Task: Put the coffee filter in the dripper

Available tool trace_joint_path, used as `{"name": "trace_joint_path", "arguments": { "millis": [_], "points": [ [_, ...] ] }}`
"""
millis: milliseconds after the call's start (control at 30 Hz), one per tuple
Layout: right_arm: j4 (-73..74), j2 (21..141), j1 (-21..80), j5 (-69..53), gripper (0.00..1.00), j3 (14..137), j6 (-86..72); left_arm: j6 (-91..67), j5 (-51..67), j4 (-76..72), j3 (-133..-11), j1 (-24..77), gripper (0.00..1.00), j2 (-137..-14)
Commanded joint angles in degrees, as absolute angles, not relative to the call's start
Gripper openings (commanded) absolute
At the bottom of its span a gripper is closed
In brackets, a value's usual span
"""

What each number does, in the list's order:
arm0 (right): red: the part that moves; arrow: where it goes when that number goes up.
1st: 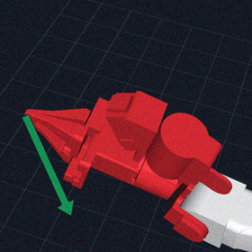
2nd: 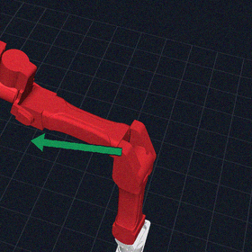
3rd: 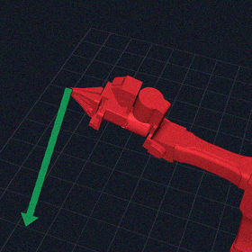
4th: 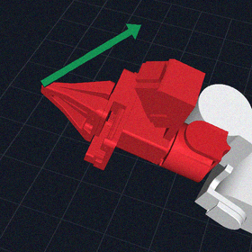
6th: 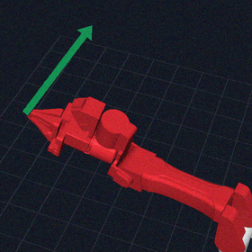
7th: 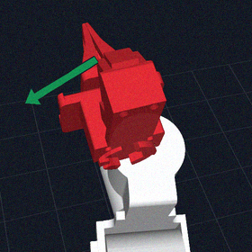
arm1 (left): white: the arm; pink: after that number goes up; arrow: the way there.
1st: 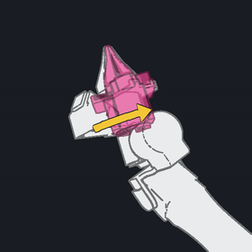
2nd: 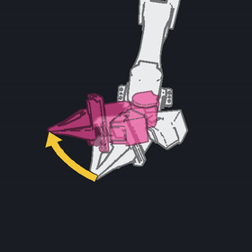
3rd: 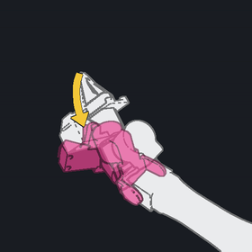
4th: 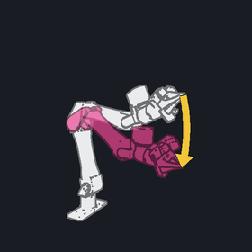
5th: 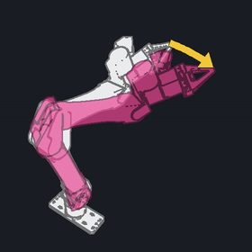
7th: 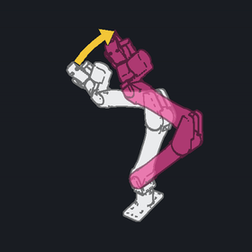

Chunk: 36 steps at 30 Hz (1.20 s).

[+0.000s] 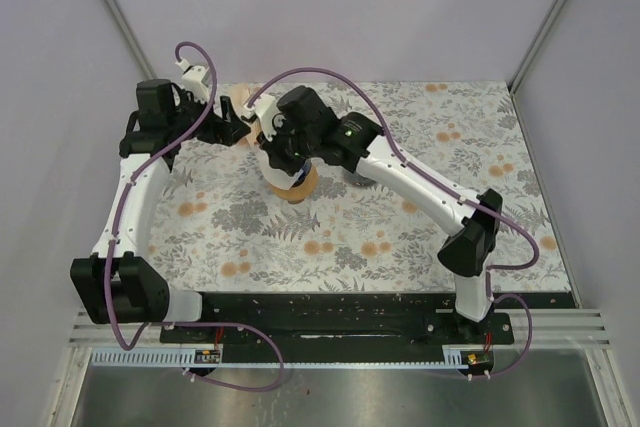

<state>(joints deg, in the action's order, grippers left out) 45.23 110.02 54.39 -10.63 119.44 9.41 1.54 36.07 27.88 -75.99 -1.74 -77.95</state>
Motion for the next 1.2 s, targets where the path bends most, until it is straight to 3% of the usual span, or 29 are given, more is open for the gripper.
{"name": "trace_joint_path", "arguments": {
  "millis": [0, 200, 667, 1167],
  "points": [
    [47.5, 114.9, 53.7, 2.1, 0.01, 124.3, 10.5, 0.3, 33.5, 28.8, -78.5, -2.9, 0.82, -77.4],
    [53.5, 121.9, 53.5, 11.2, 0.0, 131.0, 10.6, -2.7, 33.9, 29.2, -77.2, -2.9, 0.82, -76.7],
    [55.0, 125.8, 53.1, 0.9, 0.0, 130.2, 7.9, -15.5, 34.7, 24.3, -69.9, -2.9, 0.82, -74.1],
    [58.3, 132.4, 51.3, -4.7, 0.0, 133.9, 5.2, -23.9, 33.7, 24.6, -64.3, -0.6, 0.74, -71.5]
  ]
}}
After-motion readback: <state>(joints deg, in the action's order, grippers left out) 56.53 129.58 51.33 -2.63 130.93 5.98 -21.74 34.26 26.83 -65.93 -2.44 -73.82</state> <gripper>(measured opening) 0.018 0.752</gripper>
